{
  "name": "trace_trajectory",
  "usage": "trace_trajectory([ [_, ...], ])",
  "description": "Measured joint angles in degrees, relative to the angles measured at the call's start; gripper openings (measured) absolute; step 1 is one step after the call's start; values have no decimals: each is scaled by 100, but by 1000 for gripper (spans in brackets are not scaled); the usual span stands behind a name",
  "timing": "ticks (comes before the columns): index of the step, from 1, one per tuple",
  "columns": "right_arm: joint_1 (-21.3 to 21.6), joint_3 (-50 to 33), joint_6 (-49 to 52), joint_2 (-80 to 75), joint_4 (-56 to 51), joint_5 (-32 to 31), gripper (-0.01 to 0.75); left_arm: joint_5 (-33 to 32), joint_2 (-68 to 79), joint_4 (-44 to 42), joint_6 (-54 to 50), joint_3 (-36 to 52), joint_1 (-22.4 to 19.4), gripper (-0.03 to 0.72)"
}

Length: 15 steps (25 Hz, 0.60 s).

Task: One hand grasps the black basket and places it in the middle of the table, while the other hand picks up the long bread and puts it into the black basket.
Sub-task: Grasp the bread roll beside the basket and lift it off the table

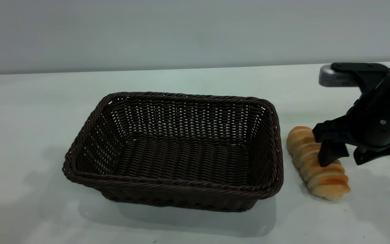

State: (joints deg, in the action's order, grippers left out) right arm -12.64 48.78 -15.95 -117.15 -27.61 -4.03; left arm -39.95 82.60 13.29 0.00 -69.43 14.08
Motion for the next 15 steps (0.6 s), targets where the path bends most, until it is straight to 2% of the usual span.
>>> trace_trajectory([
  [3,0,216,0,-188,0,-88,571,-95,-71,-4,0,2,0,532],
  [6,0,346,0,-296,-1,-209,501,-168,-71,-11,0,18,0,532],
  [8,0,403,0,-342,-18,-289,398,-198,-71,-11,0,18,0,532],
  [12,0,450,-107,-435,-18,-354,117,-207,-71,-11,0,24,0,532],
  [15,6,450,-356,-448,-18,-373,44,-206,-71,-15,0,24,0,532],
])
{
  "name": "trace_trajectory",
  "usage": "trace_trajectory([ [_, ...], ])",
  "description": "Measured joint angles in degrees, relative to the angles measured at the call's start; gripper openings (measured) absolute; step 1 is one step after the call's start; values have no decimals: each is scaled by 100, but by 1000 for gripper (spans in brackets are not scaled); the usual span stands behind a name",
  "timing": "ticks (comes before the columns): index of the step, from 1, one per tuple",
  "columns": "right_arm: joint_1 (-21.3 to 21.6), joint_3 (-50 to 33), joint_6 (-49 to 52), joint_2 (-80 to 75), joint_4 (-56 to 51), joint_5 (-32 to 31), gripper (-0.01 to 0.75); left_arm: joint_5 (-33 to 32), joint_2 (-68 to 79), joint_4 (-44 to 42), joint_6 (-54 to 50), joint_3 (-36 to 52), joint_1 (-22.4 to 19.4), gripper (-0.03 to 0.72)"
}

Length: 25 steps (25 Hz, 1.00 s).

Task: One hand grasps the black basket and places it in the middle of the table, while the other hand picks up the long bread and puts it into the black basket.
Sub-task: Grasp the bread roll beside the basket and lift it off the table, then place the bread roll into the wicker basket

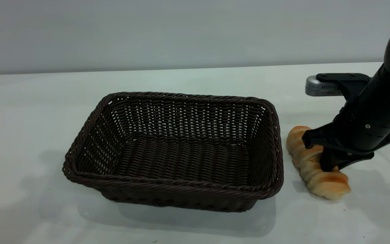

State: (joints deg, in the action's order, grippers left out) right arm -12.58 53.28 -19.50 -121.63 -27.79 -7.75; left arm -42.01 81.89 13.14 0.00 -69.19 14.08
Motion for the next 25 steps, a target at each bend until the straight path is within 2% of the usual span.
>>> trace_trajectory([
  [4,161,6,-199,68,38,-133,36,0,0,0,57,0,0,532],
  [10,702,0,-231,782,149,-356,35,0,0,-2,141,0,0,532],
  [14,674,0,-231,1570,154,-456,35,0,0,-2,141,0,0,532],
  [18,194,0,-231,2222,63,-510,35,-2,0,-2,141,0,0,532],
  [25,-1317,0,-267,2395,-114,-402,35,-7,-4,-13,287,0,0,532],
])
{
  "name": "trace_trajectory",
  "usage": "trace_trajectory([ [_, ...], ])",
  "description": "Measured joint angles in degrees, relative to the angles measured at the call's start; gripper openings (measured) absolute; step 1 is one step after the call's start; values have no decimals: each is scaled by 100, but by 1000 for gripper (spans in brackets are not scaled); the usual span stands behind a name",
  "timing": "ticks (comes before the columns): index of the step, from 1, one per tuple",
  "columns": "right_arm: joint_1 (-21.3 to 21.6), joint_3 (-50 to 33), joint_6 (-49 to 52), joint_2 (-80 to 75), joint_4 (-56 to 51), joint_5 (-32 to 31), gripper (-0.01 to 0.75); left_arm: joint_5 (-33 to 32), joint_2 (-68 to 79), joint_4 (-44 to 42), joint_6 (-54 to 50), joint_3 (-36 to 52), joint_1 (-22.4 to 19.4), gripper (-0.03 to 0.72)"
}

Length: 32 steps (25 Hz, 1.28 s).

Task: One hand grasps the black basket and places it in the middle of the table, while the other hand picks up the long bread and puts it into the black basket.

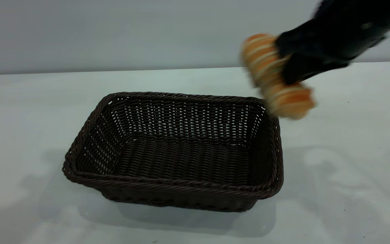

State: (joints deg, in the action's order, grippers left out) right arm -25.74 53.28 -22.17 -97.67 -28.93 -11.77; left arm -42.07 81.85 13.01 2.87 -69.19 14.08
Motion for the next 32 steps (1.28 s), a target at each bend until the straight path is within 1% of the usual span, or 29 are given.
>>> trace_trajectory([
  [2,-372,-3,-27,-92,-30,131,35,-28,-46,-61,15,0,0,532],
  [4,-615,-6,-47,-181,-39,239,35,-79,-138,-185,15,0,0,532],
  [6,-751,-6,-74,-303,-43,327,35,-151,-270,-299,10,0,0,532],
  [9,-797,-6,-92,-519,-43,423,54,-248,-524,-395,-64,0,0,532],
  [11,-797,-6,-142,-653,-38,580,99,-323,-701,-413,-77,6,0,532],
  [13,-797,-6,-276,-748,-38,764,168,-364,-918,-429,-84,30,0,532],
  [15,-797,-6,-345,-781,-38,889,260,-371,-1150,-441,-91,153,0,532],
  [18,-797,-6,-376,-788,-38,893,365,-383,-1544,-459,-111,444,0,532],
  [19,-797,-6,-377,-776,-38,876,386,-398,-1686,-465,-111,563,0,532],
  [21,-773,-6,-383,-653,-38,802,403,-415,-1949,-477,-111,787,0,531],
  [24,-562,-6,-402,-282,-38,638,406,-464,-2398,-546,-123,1160,0,532],
  [27,-84,-6,-402,201,-38,316,393,-496,-3005,-675,-168,1574,0,532],
  [32,792,-6,-406,1138,102,-745,343,-702,-4074,-968,-474,2159,0,532],
])
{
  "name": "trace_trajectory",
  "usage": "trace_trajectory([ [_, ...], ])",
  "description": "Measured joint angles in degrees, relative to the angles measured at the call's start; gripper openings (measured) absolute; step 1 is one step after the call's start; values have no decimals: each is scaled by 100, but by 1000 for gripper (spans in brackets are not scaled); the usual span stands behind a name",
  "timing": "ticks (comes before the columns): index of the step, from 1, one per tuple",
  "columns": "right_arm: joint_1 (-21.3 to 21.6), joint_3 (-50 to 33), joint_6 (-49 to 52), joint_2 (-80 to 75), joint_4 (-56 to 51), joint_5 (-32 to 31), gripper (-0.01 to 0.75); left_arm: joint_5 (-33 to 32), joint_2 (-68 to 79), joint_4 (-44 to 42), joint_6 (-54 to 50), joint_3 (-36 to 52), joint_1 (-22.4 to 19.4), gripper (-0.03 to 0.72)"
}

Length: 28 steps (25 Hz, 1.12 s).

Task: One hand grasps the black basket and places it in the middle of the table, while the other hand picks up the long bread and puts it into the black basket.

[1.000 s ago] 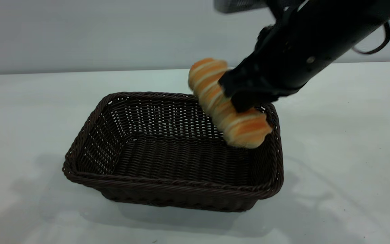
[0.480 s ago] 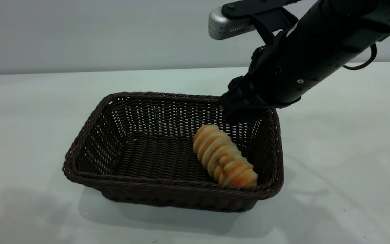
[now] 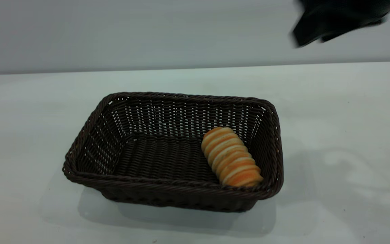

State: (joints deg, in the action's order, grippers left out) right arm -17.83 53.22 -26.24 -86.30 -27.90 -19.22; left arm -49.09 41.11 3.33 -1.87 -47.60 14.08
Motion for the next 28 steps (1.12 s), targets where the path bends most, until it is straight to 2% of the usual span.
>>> trace_trajectory([
  [5,493,-32,5,958,131,-1366,294,-469,-1004,-400,-307,468,0,532],
  [9,548,-41,29,1726,261,-2332,283,-957,-1612,-662,-479,748,0,532],
  [14,555,-41,376,2731,580,-3224,280,-1520,-2230,-839,-515,1023,0,532],
  [19,555,-151,924,3763,1083,-3823,278,-1726,-2786,-846,-524,1094,0,532],
  [28,555,-1339,1389,5932,1378,-4228,278,-1758,-3502,-852,-524,1125,0,532],
])
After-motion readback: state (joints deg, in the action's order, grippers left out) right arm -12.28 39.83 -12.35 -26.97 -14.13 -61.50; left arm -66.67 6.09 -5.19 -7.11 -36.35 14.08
